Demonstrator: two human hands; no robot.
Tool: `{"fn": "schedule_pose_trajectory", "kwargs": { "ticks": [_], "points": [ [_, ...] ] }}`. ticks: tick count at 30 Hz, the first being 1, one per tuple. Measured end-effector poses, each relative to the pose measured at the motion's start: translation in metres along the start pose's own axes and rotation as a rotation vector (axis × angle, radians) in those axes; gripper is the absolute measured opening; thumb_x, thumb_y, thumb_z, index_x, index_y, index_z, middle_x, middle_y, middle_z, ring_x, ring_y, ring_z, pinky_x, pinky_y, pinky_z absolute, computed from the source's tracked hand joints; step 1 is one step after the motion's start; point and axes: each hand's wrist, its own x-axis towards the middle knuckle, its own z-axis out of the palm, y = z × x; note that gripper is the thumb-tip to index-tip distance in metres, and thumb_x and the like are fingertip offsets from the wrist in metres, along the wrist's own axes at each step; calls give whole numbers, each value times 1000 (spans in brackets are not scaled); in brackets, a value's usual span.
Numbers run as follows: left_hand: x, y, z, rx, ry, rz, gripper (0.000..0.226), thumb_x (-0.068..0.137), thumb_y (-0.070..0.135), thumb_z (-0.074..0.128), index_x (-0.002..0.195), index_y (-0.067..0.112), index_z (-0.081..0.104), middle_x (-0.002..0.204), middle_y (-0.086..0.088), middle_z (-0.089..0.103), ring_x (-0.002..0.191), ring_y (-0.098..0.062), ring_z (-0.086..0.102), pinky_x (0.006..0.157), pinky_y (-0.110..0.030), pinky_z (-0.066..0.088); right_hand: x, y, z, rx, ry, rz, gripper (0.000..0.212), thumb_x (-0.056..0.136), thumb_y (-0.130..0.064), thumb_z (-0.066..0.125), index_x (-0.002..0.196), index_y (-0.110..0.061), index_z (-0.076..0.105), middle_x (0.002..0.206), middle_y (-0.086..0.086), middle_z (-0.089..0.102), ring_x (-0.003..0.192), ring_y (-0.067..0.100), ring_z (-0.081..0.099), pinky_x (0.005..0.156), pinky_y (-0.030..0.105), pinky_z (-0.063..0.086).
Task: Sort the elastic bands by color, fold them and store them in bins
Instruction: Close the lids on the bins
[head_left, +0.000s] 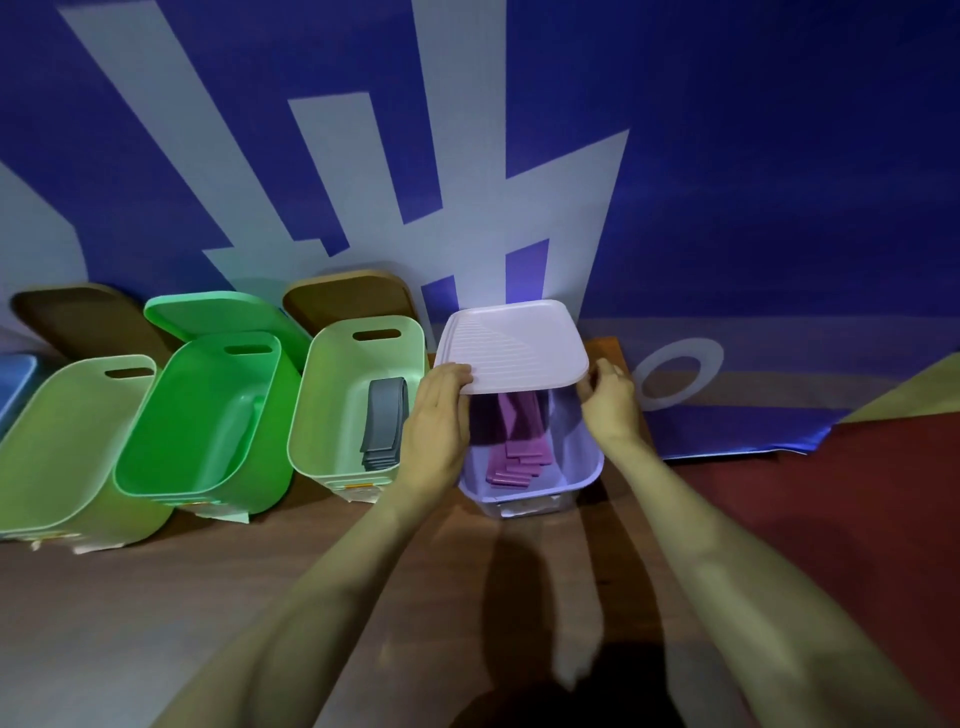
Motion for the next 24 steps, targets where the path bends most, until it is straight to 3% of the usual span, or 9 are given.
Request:
{"fn": "schedule_pose_trajectory", "kwargs": {
  "ticks": [4, 9, 12, 14, 16, 18, 21, 24],
  "points": [
    [-3, 7, 3, -15, 31, 8, 19, 91, 3, 44, 104, 7, 58, 117, -6, 59, 110, -16, 49, 98, -18, 33, 7, 6, 3, -2, 32, -23, 16, 90, -9, 49, 93, 5, 54, 98, 24, 59, 88, 42, 56, 73, 52, 45],
    [-19, 6, 5, 52, -33, 99, 26, 89, 13, 38, 105, 7, 58, 120, -7, 59, 114, -18, 49, 103, -25, 35, 7, 11, 5, -18, 4, 52, 4, 86, -3, 47, 85, -3, 51, 94, 19, 60, 85, 35, 55, 72, 49, 46],
    [-25, 1, 9, 30, -88, 71, 23, 91, 10, 40, 107, 9, 56, 123, -6, 56, 116, -18, 48, 104, -25, 34, 17, 9, -1, 35, -22, 100, 17, 90, -7, 44, 74, -11, 46, 85, 18, 58, 76, 31, 51, 65, 43, 39],
    [-27, -2, 10, 17, -114, 77, 21, 90, 5, 44, 107, 10, 55, 123, -5, 55, 116, -17, 48, 104, -25, 35, 19, 6, -10, 90, -47, 143, 23, 94, -12, 41, 73, -12, 52, 87, 18, 61, 77, 31, 51, 64, 35, 37],
    [-28, -4, 9, 17, -134, 92, 21, 88, 3, 47, 106, 11, 55, 123, -4, 55, 116, -18, 48, 104, -27, 35, 18, 1, -18, 172, -53, 184, 32, 98, -19, 37, 87, -7, 64, 97, 19, 64, 89, 35, 56, 76, 38, 44],
    [-28, -5, 6, 10, -143, 103, 18, 89, 6, 49, 106, 11, 55, 121, -4, 56, 116, -19, 49, 105, -30, 34, 15, -7, -26, 240, -39, 227, 44, 100, -31, 33, 103, -2, 65, 108, 18, 65, 102, 34, 56, 87, 38, 42],
    [-33, -2, 5, -35, -185, 107, 14, 93, 17, 48, 104, 10, 54, 121, -4, 56, 117, -19, 49, 110, -30, 29, 8, -14, -32, 238, -63, 184, 37, 96, -37, 43, 96, -6, 63, 104, 11, 64, 93, 27, 55, 79, 32, 40],
    [-43, -3, 7, -74, -230, 110, 12, 93, 14, 51, 102, 8, 55, 123, -6, 56, 116, -21, 51, 108, -12, 23, -1, -8, -29, 249, -85, 183, 32, 86, -34, 63, 108, -11, 58, 102, 2, 61, 90, 17, 54, 78, 32, 45]
  ]
}}
